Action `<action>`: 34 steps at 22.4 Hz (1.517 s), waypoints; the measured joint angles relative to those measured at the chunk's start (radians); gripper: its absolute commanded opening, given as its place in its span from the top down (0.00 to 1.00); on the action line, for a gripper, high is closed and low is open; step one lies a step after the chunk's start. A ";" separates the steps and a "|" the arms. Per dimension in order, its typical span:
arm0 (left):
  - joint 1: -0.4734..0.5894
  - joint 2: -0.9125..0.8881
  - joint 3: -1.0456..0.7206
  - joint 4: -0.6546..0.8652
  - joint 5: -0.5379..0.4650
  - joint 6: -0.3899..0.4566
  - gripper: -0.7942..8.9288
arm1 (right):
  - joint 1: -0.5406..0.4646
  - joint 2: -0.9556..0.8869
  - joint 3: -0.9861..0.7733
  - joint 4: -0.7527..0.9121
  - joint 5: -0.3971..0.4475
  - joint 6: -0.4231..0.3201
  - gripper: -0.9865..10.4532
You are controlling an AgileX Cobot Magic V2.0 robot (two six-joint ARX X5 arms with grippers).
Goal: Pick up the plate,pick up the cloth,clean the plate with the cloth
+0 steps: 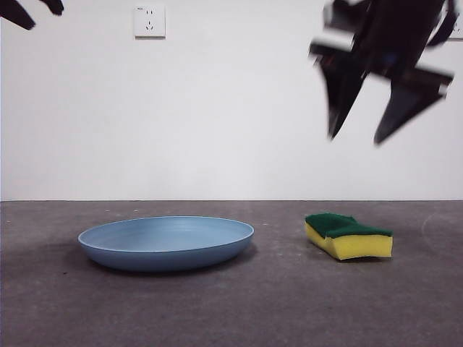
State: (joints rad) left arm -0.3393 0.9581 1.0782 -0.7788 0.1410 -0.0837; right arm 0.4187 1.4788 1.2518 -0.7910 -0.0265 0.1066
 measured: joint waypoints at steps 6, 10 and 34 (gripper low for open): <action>0.000 0.008 0.000 0.047 -0.085 0.040 0.93 | 0.001 -0.251 0.000 -0.007 0.002 0.001 0.93; -0.006 -0.016 -0.003 0.066 -0.121 0.080 0.93 | 0.031 -0.391 -0.005 0.025 0.055 -0.014 0.93; -0.091 -0.386 -0.527 0.439 -0.187 0.056 0.92 | 0.099 -0.837 -0.547 0.347 0.213 0.044 0.93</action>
State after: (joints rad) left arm -0.4305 0.5720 0.5510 -0.3397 -0.0456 -0.0277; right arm 0.5179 0.6415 0.7044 -0.4438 0.1867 0.1505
